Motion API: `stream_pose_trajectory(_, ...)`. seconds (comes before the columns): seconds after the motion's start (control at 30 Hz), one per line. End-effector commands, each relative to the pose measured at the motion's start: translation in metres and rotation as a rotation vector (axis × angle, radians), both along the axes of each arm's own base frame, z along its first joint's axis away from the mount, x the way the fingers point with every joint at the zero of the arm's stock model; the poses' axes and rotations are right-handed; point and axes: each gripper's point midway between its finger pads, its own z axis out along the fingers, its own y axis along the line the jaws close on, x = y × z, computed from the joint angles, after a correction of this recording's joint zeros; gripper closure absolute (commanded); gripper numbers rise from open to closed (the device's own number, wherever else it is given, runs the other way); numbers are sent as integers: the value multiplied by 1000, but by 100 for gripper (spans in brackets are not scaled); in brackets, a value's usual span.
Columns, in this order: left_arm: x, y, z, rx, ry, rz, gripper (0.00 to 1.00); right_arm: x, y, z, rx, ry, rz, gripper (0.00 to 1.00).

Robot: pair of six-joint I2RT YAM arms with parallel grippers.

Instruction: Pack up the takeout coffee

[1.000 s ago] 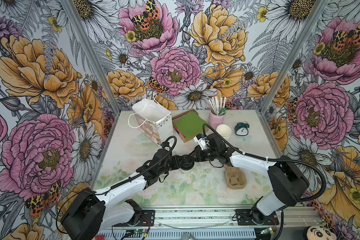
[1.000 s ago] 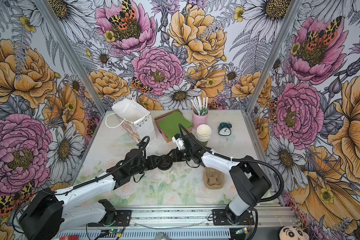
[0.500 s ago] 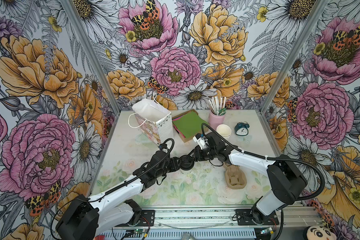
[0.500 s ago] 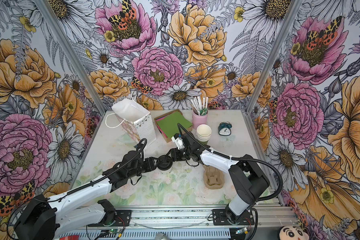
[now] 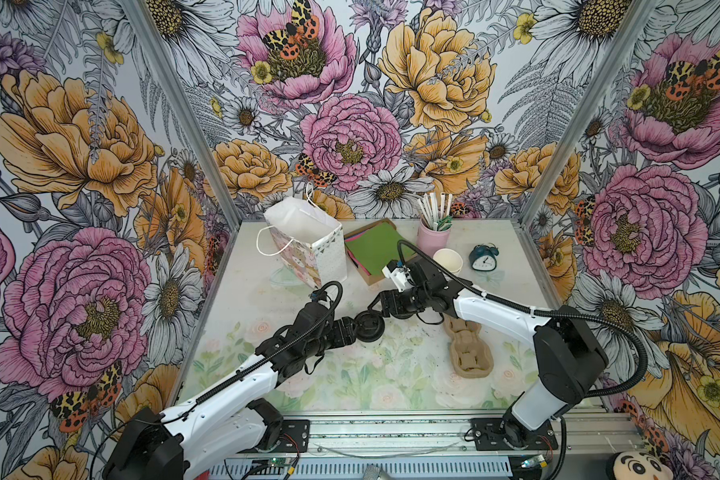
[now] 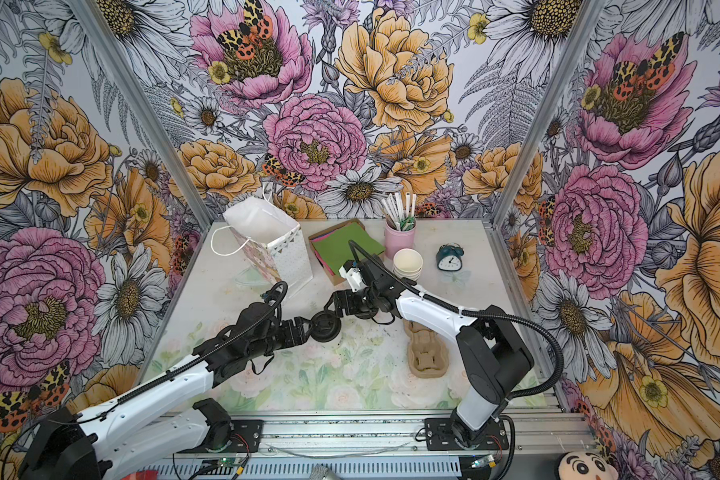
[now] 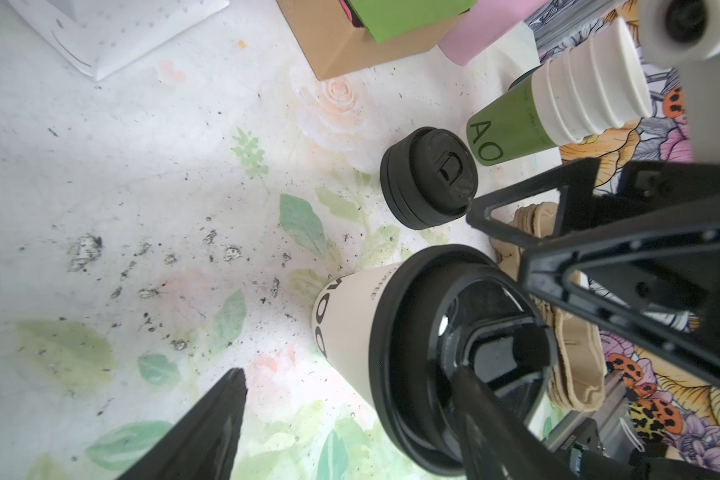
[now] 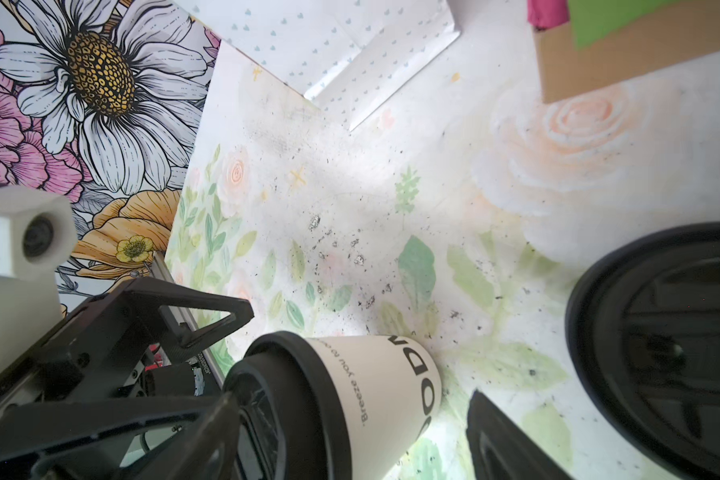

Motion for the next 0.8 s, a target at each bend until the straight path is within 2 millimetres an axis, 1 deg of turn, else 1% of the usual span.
stream_pose_trajectory(0.0,5,0,21,21,-60,-32,17,4,-8,27,-19,-98,-19,12)
stream_pose_trajectory(0.17,12,-12,46,11,-112,-97,13,-14,-23,22,-36,-83,-27,12)
stream_pose_trajectory(0.3,18,-23,55,7,-122,-152,11,-33,-29,15,-49,-54,-11,12)
stream_pose_trajectory(0.43,22,-38,55,13,-106,-219,11,-50,-26,9,-64,-42,23,12)
stream_pose_trajectory(0.5,25,-43,50,30,-87,-245,12,-55,-23,6,-76,-40,37,12)
stream_pose_trajectory(0.6,32,-46,43,59,-65,-258,12,-57,-22,-2,-98,-33,34,12)
stream_pose_trajectory(0.77,43,-54,34,77,-37,-277,17,-55,-24,-17,-142,-18,25,13)
